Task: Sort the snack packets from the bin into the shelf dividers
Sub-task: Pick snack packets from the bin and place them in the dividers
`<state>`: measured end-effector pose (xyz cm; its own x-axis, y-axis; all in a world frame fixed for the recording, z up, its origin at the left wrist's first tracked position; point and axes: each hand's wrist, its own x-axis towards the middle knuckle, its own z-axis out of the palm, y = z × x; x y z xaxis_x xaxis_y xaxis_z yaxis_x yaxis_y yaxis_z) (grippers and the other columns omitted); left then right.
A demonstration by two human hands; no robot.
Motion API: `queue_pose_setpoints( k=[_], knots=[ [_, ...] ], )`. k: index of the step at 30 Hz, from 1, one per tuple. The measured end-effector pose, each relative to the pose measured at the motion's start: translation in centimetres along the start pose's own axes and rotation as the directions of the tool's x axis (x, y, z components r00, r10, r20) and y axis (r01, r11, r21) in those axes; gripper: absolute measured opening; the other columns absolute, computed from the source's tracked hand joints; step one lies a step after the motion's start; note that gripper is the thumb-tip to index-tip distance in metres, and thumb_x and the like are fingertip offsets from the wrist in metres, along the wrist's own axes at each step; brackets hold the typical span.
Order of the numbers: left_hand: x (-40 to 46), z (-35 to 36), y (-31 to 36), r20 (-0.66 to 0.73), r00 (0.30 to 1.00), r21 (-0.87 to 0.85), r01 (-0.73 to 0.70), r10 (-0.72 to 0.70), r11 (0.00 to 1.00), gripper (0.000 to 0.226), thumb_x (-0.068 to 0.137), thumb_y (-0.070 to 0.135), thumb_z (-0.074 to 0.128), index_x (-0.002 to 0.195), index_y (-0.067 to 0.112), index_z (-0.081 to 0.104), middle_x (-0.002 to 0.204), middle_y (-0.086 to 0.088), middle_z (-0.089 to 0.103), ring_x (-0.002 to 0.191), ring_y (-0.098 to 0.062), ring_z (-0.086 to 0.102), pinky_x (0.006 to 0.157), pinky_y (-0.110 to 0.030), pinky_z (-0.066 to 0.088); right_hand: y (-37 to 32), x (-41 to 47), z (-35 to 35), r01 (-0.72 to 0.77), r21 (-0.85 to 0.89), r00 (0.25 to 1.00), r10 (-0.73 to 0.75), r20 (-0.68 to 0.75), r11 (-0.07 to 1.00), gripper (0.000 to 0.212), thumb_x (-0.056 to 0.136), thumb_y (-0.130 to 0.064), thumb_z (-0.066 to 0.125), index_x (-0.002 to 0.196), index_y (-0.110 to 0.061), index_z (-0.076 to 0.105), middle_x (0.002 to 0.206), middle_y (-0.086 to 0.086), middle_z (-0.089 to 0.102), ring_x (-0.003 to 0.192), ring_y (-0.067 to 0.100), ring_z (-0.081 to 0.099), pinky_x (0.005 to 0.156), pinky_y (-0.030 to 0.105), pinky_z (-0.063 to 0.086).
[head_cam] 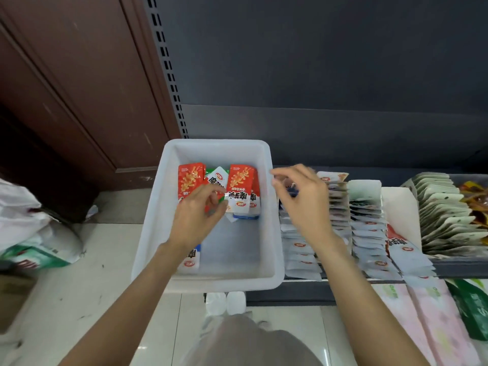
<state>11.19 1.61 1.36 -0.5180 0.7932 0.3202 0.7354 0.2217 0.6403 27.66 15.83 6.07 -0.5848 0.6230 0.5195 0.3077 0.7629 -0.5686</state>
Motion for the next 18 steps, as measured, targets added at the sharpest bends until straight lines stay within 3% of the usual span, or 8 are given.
queue_pose_setpoints(
  k=[2, 5, 7, 9, 12, 13, 15, 18],
  knots=[
    [-1.4, -1.2, -1.7, 0.072, 0.993, 0.080, 0.093, -0.099, 0.992, 0.026, 0.080, 0.013, 0.072, 0.103, 0.015, 0.061, 0.081, 0.002, 0.059, 0.069, -0.017, 0.057, 0.061, -0.027, 0.047, -2.0, -0.8, 2.5, 0.004, 0.060, 0.963, -0.020, 0.270, 0.998, 0.019, 0.087, -0.018, 0.062, 0.105, -0.018, 0.069, 0.092, -0.003, 0.066, 0.078, 0.012, 0.059, 0.069, 0.028, 0.048],
    [-3.1, -1.4, -3.4, 0.200, 0.941, 0.233, 0.227, -0.275, 0.946, 0.039, 0.077, 0.010, 0.071, 0.114, 0.010, 0.056, 0.102, -0.010, 0.060, 0.087, -0.031, 0.061, 0.069, -0.031, 0.045, -3.5, -1.9, 6.9, 0.065, -0.012, 0.771, -0.042, 0.635, 0.998, 0.026, 0.092, -0.019, 0.057, 0.117, -0.020, 0.064, 0.114, -0.002, 0.063, 0.096, 0.009, 0.057, 0.078, 0.025, 0.043],
    [-3.8, -1.0, -4.2, 0.287, 0.899, 0.297, 0.245, -0.331, 0.923, 0.048, 0.080, 0.011, 0.067, 0.124, 0.012, 0.049, 0.108, -0.012, 0.059, 0.095, -0.033, 0.060, 0.074, -0.034, 0.045, -3.3, -2.6, 10.0, 0.132, -0.018, 0.648, -0.073, 0.759, 0.991, 0.033, 0.093, -0.013, 0.053, 0.124, -0.017, 0.060, 0.124, 0.000, 0.059, 0.110, 0.016, 0.053, 0.079, 0.024, 0.037],
    [-4.1, -0.9, -4.6, 0.302, 0.889, 0.342, 0.237, -0.345, 0.909, 0.049, 0.081, 0.011, 0.066, 0.126, 0.013, 0.048, 0.109, -0.012, 0.058, 0.097, -0.031, 0.060, 0.076, -0.031, 0.045, -2.8, -3.3, 12.9, 0.265, -0.002, 0.507, -0.138, 0.851, 0.964, 0.044, 0.089, -0.008, 0.053, 0.132, -0.017, 0.054, 0.134, 0.002, 0.054, 0.120, 0.023, 0.049, 0.085, 0.029, 0.040],
    [-4.2, -0.8, -5.2, 0.289, 0.925, 0.500, 0.074, -0.246, 0.863, 0.047, 0.072, 0.011, 0.075, 0.115, 0.010, 0.056, 0.104, -0.008, 0.063, 0.093, -0.023, 0.063, 0.075, -0.023, 0.046, -2.0, -4.1, 15.4, 0.446, 0.027, 0.285, -0.170, 0.943, 0.895, 0.053, 0.093, -0.014, 0.049, 0.144, -0.020, 0.037, 0.153, -0.002, 0.032, 0.139, 0.020, 0.030, 0.110, 0.034, 0.030],
    [-4.3, -0.6, -5.5, 0.325, 0.902, 0.521, 0.080, -0.284, 0.850, 0.045, 0.078, 0.015, 0.070, 0.119, 0.010, 0.054, 0.111, -0.008, 0.061, 0.100, -0.022, 0.060, 0.080, -0.023, 0.045, -1.8, -4.2, 15.6, 0.507, 0.030, 0.244, -0.177, 0.954, 0.862, 0.052, 0.096, -0.016, 0.046, 0.146, -0.021, 0.035, 0.155, -0.005, 0.026, 0.142, 0.018, 0.023, 0.113, 0.034, 0.024],
    [-4.4, -0.1, -6.0, 0.430, 0.808, 0.531, 0.135, -0.404, 0.836, 0.042, 0.089, 0.021, 0.056, 0.128, 0.011, 0.045, 0.126, -0.008, 0.054, 0.113, -0.023, 0.053, 0.092, -0.027, 0.040, -1.2, -4.1, 15.3, 0.568, 0.026, 0.256, -0.207, 0.944, 0.822, 0.045, 0.097, -0.019, 0.043, 0.142, -0.024, 0.041, 0.153, -0.008, 0.030, 0.141, 0.016, 0.024, 0.111, 0.036, 0.022],
    [-4.1, 0.9, -6.9, 0.521, 0.770, 0.479, 0.095, -0.370, 0.873, 0.038, 0.088, 0.021, 0.054, 0.125, 0.016, 0.048, 0.124, -0.003, 0.055, 0.113, -0.022, 0.053, 0.092, -0.029, 0.045, 0.2, -3.8, 13.8, 0.531, -0.053, 0.331, -0.149, 0.932, 0.846, 0.031, 0.095, -0.023, 0.046, 0.120, -0.024, 0.064, 0.129, -0.005, 0.059, 0.119, 0.020, 0.050, 0.096, 0.036, 0.037]
  ],
)
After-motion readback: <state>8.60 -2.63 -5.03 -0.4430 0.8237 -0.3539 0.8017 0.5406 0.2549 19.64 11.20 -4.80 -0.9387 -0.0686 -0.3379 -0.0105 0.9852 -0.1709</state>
